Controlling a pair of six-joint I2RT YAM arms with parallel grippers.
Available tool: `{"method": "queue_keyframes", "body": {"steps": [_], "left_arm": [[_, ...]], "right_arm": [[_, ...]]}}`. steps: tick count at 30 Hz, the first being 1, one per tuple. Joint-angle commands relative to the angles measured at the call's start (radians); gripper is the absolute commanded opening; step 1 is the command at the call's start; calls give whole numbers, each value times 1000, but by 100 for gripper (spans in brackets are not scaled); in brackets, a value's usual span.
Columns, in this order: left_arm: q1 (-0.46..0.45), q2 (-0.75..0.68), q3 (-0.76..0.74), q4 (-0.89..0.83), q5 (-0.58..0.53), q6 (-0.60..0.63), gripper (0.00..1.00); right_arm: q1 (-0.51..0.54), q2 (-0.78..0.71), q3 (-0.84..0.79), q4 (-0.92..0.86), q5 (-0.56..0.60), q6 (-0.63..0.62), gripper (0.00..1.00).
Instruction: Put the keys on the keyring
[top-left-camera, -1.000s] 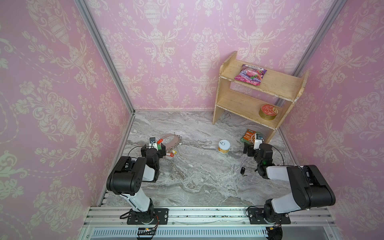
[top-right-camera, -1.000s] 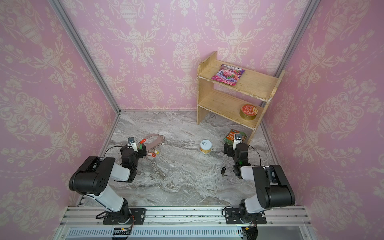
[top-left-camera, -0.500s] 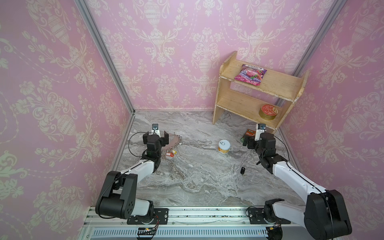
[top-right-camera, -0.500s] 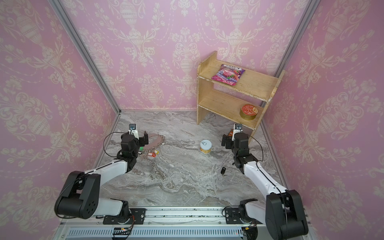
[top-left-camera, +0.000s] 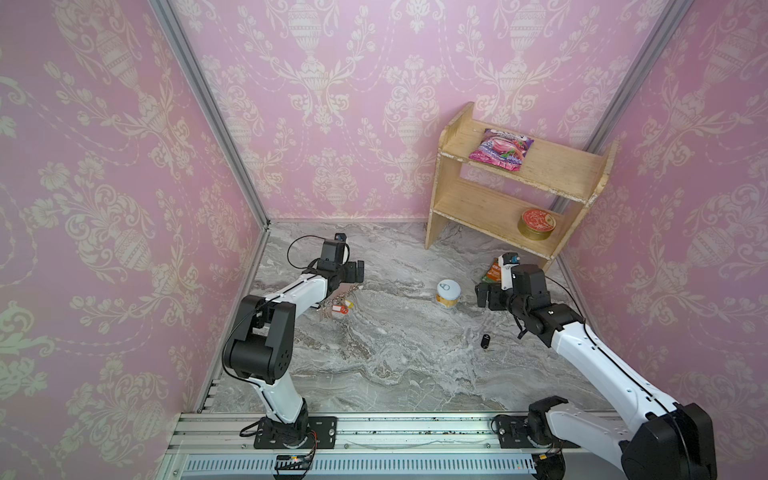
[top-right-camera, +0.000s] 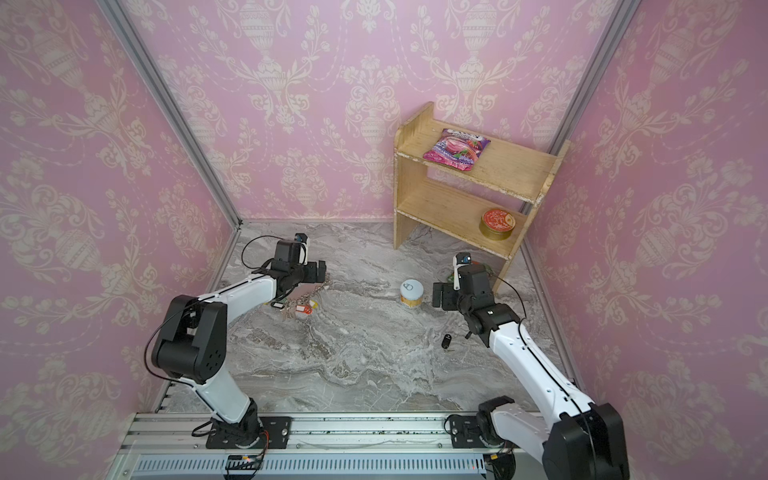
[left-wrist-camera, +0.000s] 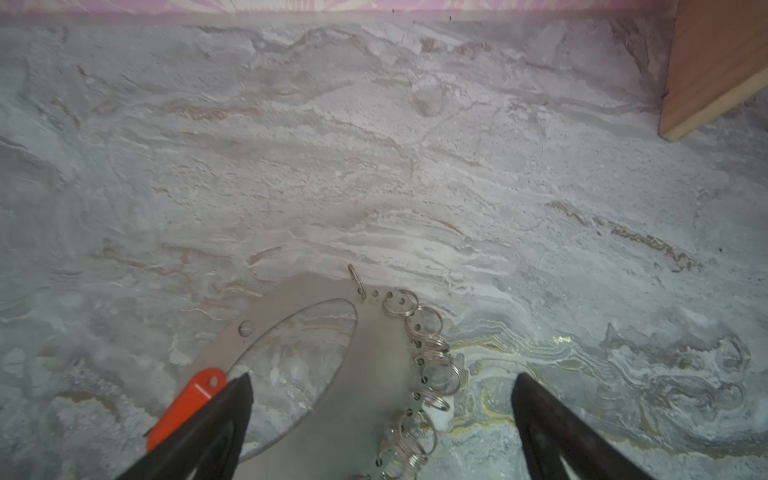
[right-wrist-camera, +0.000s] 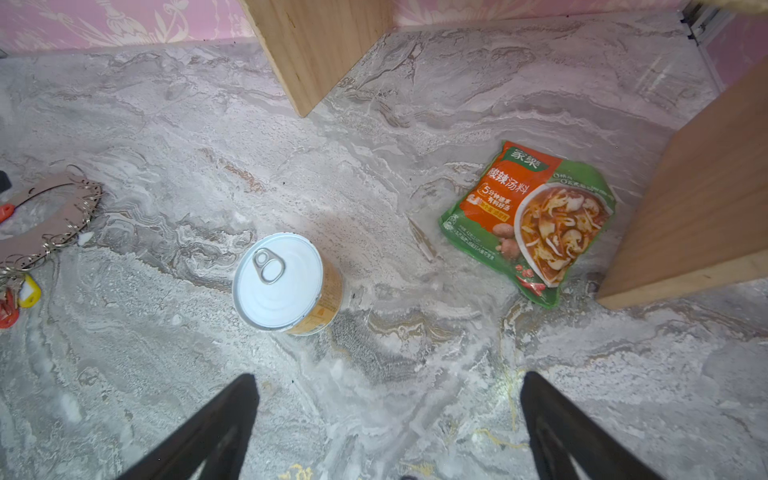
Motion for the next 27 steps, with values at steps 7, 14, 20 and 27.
{"method": "queue_keyframes", "body": {"steps": [7,14,20,27], "left_arm": [[5,136,168,-260,27,-56,99],[12,204,240,-345,-2,-37,99],[38,260,292,-402,19,-42,99],[45,285,313,-439,54,-48,99]], "right_arm": [[44,-23,53,-87,-29,28,100],[56,-43,63,-108,-28,22,100],[61,-65,66,-126,-27,23,100],[65,-87,65,-145,-21,19,100]]}}
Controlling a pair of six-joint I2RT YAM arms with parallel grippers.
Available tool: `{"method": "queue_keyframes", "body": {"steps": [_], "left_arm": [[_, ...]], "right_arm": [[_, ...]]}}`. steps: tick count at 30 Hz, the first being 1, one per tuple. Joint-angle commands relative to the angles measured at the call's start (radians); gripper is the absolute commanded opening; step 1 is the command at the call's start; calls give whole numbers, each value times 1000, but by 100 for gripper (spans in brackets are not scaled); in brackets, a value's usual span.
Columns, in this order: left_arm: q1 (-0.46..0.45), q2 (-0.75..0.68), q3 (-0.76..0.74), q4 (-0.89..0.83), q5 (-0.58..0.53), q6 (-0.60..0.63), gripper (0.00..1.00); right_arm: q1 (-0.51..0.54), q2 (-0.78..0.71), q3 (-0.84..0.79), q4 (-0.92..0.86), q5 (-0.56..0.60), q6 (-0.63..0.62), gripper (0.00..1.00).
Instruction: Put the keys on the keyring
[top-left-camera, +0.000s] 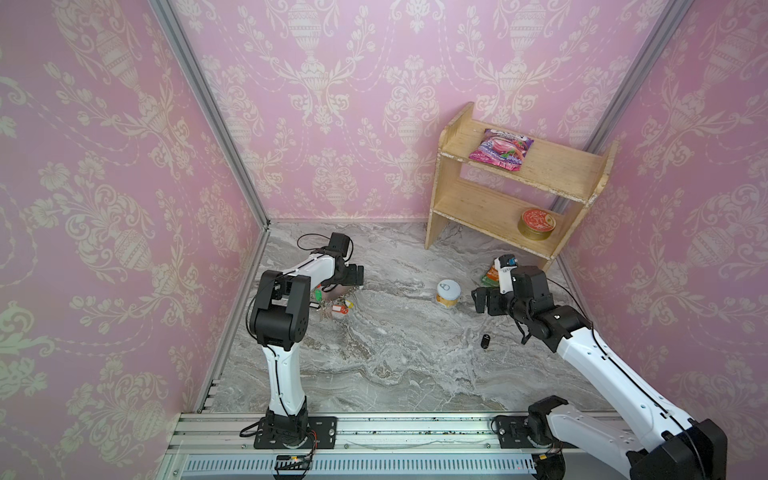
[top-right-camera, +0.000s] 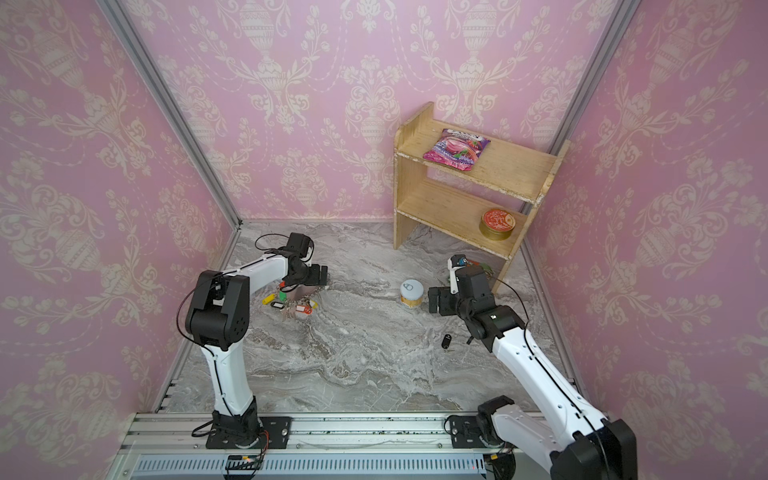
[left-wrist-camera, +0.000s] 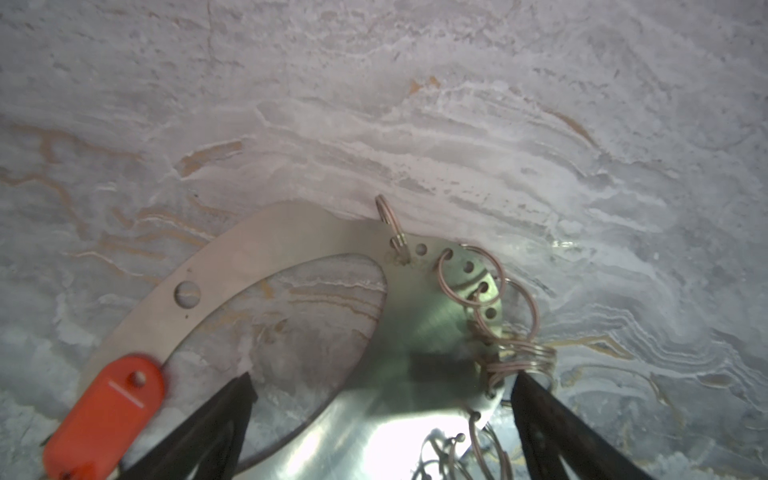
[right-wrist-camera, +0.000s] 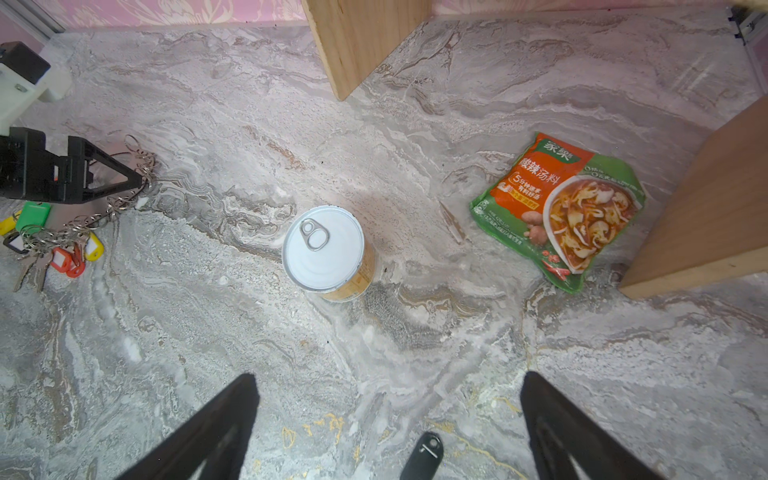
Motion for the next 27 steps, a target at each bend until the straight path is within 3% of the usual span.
{"method": "queue_keyframes", "body": {"steps": [1,14,27], "left_arm": [[7,26,18,-65,32,-13,99],[0,-20,-54,-120,162,-120,96],[-88,-101,-170,-158,182,-231,94]], "right_arm": [[9,-19,30,-32,0,16,100],[11,-34,34,-46,4,13,100],[14,-70,14,-59,2,15,100]]}}
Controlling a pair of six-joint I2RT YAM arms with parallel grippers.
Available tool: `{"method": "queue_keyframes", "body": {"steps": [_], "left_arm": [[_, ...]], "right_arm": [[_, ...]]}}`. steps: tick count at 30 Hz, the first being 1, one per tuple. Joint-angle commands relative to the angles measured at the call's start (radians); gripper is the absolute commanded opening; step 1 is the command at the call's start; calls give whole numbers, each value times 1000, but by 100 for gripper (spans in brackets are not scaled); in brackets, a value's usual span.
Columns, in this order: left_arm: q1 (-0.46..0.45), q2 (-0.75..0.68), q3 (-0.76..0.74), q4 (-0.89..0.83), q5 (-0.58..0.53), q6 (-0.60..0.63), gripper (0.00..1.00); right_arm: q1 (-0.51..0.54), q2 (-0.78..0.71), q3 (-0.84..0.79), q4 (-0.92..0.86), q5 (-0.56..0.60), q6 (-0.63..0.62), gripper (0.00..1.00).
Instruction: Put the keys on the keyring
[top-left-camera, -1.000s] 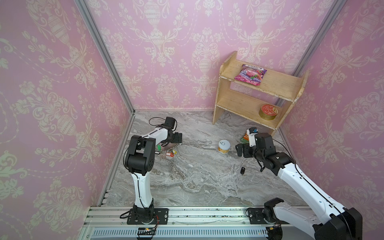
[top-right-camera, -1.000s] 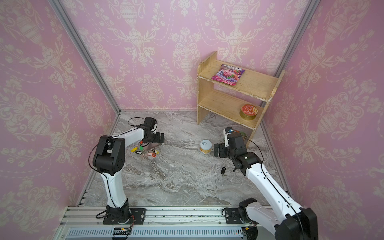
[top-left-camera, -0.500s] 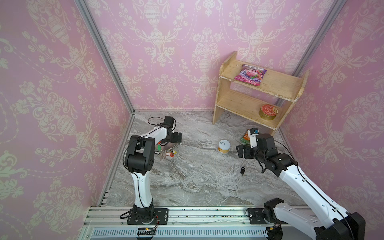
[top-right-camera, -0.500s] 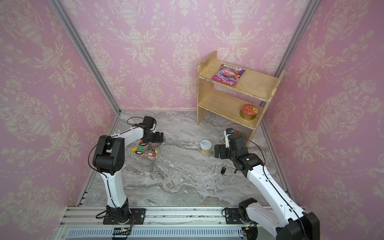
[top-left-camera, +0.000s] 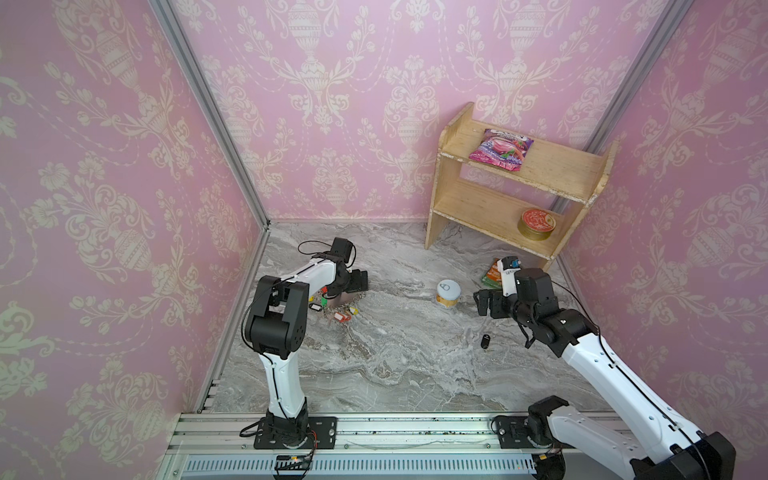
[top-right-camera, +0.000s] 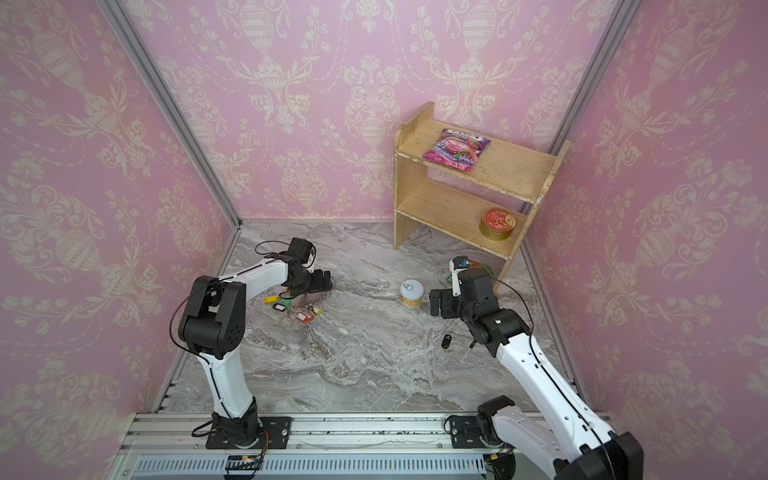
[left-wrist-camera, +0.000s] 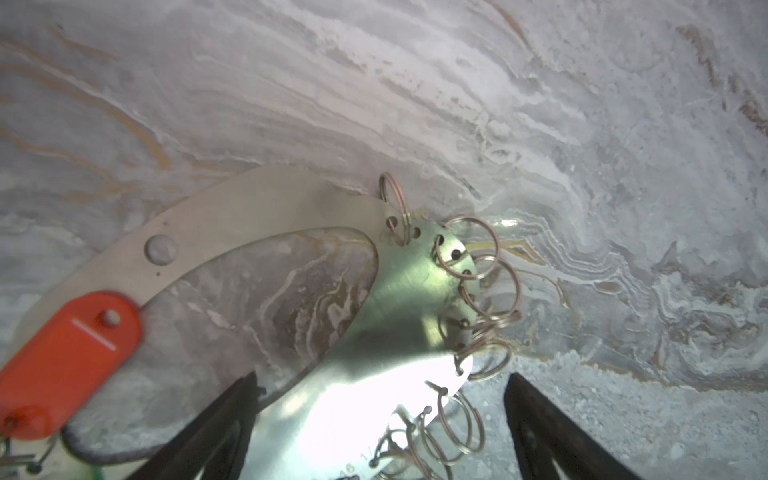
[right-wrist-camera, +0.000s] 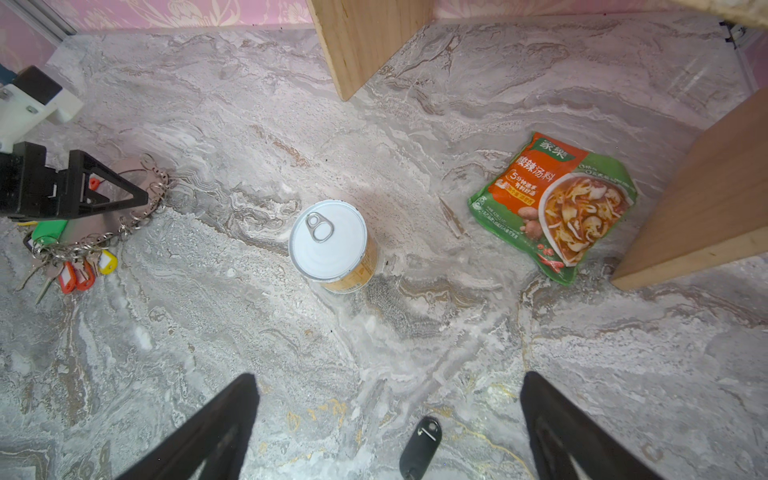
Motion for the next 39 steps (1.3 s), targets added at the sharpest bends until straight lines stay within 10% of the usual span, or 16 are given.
{"method": "queue_keyframes", "body": {"steps": [1,22,30,39], "left_arm": [[-46,-14,-73,-114,66,-89,94],[-284,-203,-162,-48,-8,-290,93],[-118,-442,-269,-4,-82,-214,97],[110,-549,-335,12,-107,-69,99]], "right_arm": [[10,-24,10,-20,1,16,100],[214,121,-43,77,-127,97,100],[460,473,157,81,-96,45,100],[475,954,634,-52,-117,15,100]]}}
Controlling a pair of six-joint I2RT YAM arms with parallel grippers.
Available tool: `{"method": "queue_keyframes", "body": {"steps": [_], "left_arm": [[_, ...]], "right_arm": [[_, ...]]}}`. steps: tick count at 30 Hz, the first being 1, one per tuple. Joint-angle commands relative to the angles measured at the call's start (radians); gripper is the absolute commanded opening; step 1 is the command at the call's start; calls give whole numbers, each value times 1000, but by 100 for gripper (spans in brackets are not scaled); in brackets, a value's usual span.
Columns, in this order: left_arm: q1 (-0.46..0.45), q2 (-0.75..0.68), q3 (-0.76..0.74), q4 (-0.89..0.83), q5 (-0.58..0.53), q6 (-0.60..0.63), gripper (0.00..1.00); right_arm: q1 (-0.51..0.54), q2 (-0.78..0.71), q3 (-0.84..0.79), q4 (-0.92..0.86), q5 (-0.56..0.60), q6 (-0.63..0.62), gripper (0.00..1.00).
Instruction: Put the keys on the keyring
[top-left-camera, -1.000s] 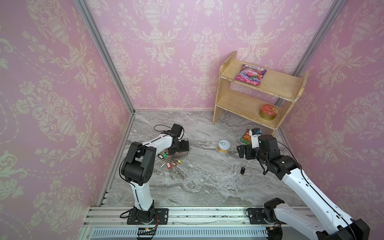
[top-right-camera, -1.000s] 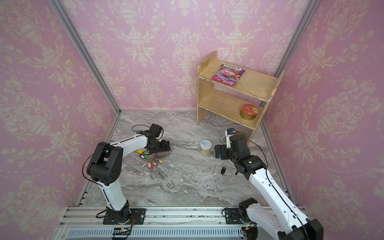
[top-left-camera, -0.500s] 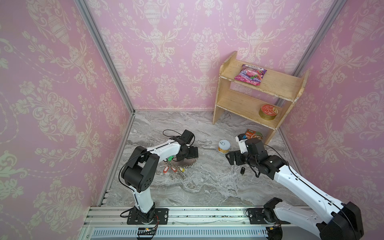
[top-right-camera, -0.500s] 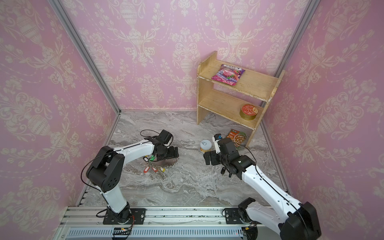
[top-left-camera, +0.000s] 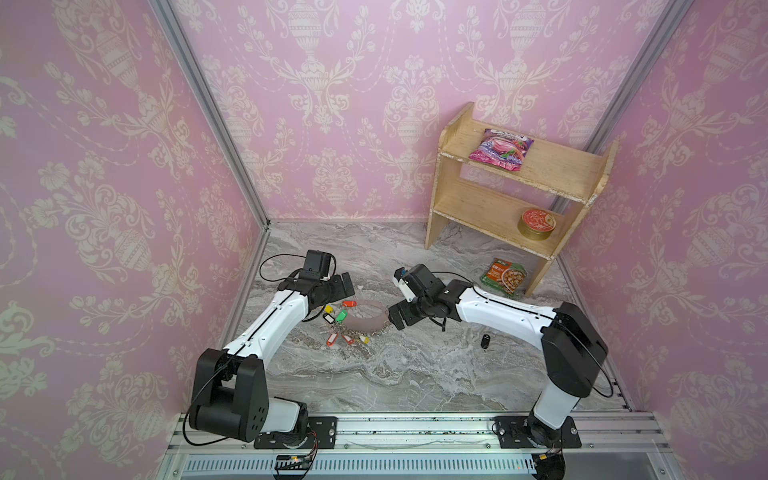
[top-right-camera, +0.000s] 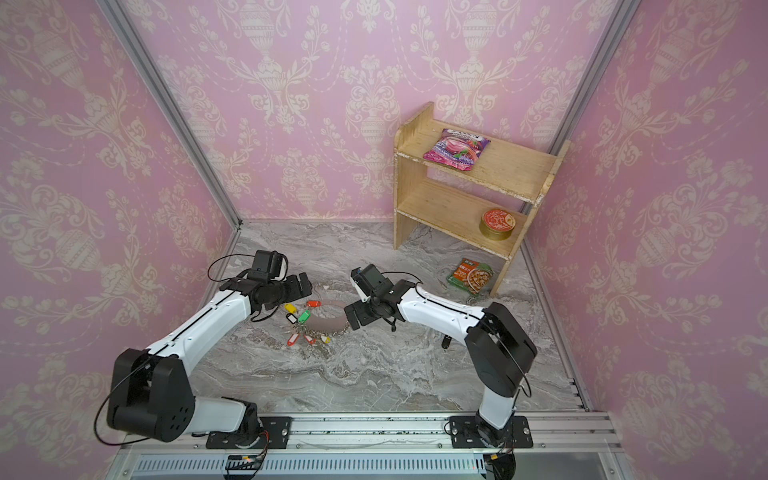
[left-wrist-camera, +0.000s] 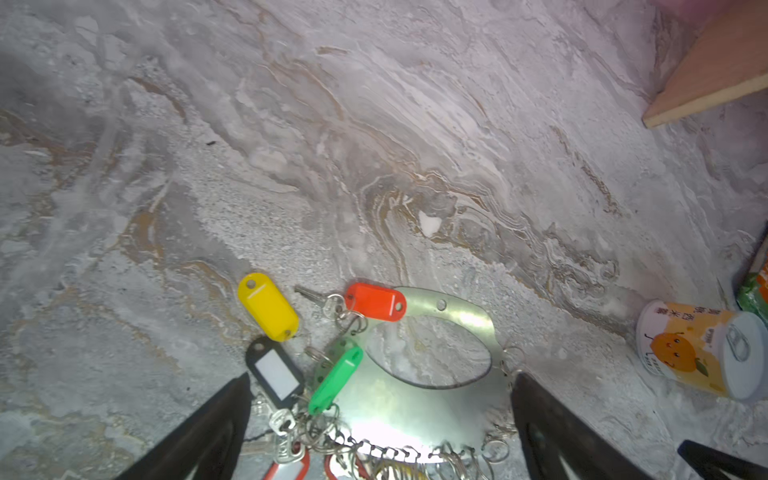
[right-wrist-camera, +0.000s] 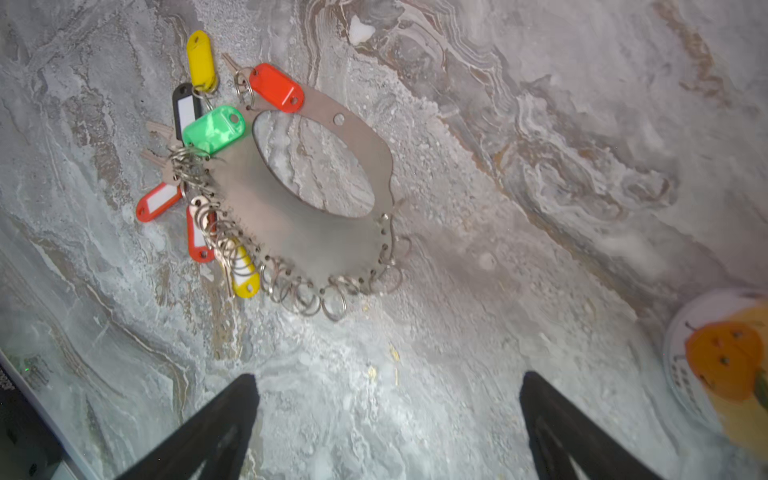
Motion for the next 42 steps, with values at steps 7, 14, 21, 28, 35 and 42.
{"method": "queue_keyframes", "body": {"steps": [7,14,21,28,35,42], "left_arm": [[169,44,30,35,97,93,99],[227,56,2,64,155,91,99],[227,56,-9,65,168,98,99],[227,46,-18,71,149,99,99],[227,55,-18,92,155,84,99],[223,63,-29,108,175,70,99]], "right_arm": [[93,177,134,-85,62,-174,100],[125,143,77,-46,63,-204,100],[162,177,66,-60,124,-236,100],[140,212,57,-30,112,-255,100],[104,251,80,2,131,-269,100],[78,319,159,-16,198,-262,100]]}}
